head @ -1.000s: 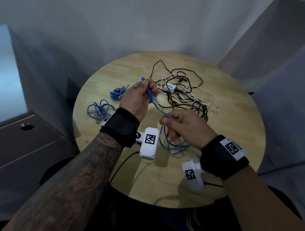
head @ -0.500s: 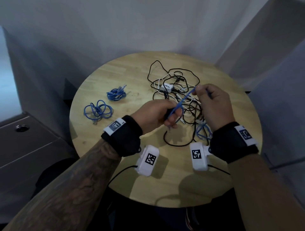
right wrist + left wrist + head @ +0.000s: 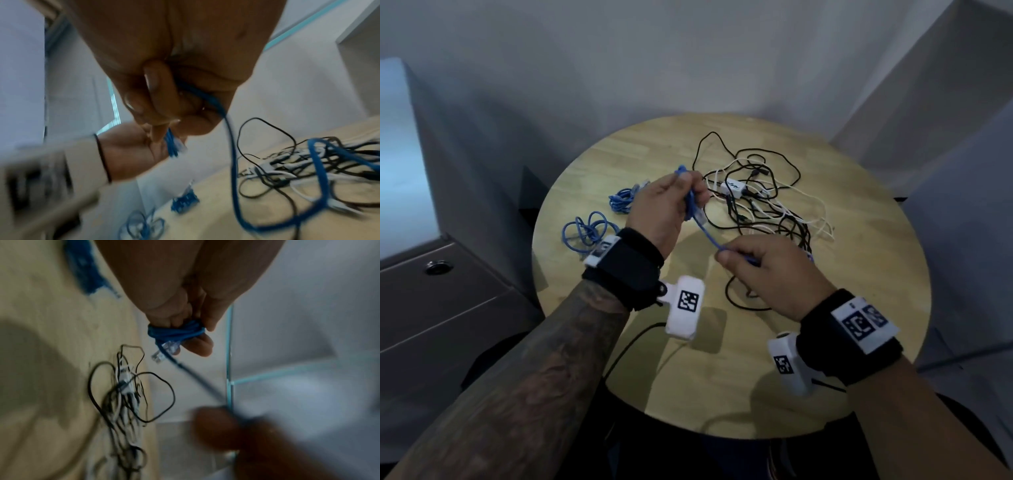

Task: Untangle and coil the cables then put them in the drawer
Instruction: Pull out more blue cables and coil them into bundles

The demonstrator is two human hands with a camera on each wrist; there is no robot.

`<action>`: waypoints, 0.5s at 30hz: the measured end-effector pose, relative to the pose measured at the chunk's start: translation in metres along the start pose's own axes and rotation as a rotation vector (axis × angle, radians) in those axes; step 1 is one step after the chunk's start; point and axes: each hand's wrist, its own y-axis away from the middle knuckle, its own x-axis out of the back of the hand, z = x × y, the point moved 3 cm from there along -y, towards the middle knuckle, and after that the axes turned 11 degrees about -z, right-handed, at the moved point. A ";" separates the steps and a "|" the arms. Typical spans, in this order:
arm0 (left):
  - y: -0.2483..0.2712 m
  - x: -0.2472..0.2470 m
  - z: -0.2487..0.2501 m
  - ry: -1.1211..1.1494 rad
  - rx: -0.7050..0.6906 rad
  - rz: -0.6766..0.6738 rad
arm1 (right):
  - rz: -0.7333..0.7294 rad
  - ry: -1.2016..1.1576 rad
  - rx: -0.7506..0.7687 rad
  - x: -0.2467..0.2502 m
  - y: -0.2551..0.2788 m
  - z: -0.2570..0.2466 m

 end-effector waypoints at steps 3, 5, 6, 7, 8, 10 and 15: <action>0.010 -0.013 0.001 -0.501 -0.057 -0.085 | 0.160 -0.141 0.076 0.018 0.006 -0.014; 0.016 -0.028 -0.005 -0.653 0.022 -0.240 | 0.291 -0.228 0.099 0.030 0.008 -0.016; 0.020 -0.035 -0.008 -0.601 0.102 -0.316 | 0.360 -0.238 0.101 0.035 0.008 -0.015; 0.024 -0.042 -0.011 -0.504 0.183 -0.376 | 0.418 -0.219 0.094 0.039 0.006 -0.012; 0.027 -0.047 -0.013 -0.400 0.251 -0.423 | 0.460 -0.196 0.077 0.042 0.004 -0.008; 0.031 -0.055 -0.012 -0.237 0.351 -0.478 | 0.500 -0.195 0.038 0.045 -0.002 0.003; 0.030 -0.050 0.001 0.259 0.353 -0.453 | 0.420 -0.285 -0.028 0.040 -0.019 0.026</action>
